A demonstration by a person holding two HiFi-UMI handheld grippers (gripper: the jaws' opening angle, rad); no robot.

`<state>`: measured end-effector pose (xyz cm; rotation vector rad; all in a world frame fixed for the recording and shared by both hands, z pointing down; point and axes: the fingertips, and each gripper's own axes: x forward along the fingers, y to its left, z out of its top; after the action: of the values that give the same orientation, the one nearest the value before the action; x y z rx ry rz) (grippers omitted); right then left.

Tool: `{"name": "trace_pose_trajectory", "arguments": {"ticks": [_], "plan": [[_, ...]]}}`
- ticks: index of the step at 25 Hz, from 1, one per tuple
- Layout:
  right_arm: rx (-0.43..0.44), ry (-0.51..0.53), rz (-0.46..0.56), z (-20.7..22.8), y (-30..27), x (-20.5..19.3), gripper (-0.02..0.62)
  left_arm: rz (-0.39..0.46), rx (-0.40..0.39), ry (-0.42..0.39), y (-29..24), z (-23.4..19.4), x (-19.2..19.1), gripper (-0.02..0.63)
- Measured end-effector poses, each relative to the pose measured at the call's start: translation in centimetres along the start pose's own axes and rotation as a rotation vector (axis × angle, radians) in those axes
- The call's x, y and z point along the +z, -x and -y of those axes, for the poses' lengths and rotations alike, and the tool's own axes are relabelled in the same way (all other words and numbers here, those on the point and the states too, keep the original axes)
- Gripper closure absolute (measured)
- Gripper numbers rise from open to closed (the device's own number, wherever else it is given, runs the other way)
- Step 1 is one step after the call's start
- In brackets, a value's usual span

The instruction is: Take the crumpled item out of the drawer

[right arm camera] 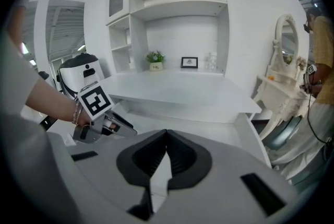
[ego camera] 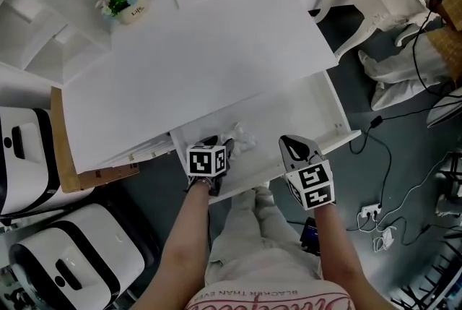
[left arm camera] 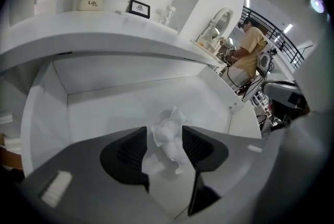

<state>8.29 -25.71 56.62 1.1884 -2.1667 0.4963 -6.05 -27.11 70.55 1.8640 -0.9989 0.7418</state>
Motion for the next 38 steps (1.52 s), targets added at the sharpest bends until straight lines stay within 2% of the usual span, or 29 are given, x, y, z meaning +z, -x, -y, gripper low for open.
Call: {"name": "trace_pose_trajectory", "arguments": {"ticks": [4, 7, 9, 13, 15, 20, 28, 38], "plan": [[0.019, 0.03, -0.028, -0.5, 0.1, -0.8, 0.589, -0.019, 0.007, -0.004, -1.6, -0.3, 0.0, 0.391], [0.03, 0.031, -0.031, -0.7, -0.1, -1.1, 0.589, -0.053, 0.013, -0.045, -2.6, 0.0, -0.1, 0.407], [0.04, 0.04, -0.033, -1.0, -0.2, -1.2, 0.589, -0.079, 0.022, -0.068, -3.0, -0.1, -0.7, 0.439], [0.049, 0.046, -0.032, -1.0, -0.3, -0.9, 0.589, -0.092, 0.028, -0.078, -3.1, -0.2, -1.1, 0.459], [0.051, 0.048, -0.03, -0.9, -0.5, -0.7, 0.589, -0.093, 0.017, -0.09, -3.1, -0.1, -0.9, 0.503], [0.054, 0.054, -0.018, -0.7, -0.4, -0.2, 0.589, -0.07, -0.005, -0.068, -2.6, 0.6, -0.6, 0.537], [0.055, 0.044, 0.011, -0.2, 0.3, 0.4, 0.589, -0.038, -0.023, -0.088, -1.2, 1.8, 0.1, 0.537], [0.048, 0.07, 0.065, 0.4, 1.5, 2.7, 0.589, 0.041, -0.004, -0.097, 2.0, 3.0, 1.9, 0.538]]}}
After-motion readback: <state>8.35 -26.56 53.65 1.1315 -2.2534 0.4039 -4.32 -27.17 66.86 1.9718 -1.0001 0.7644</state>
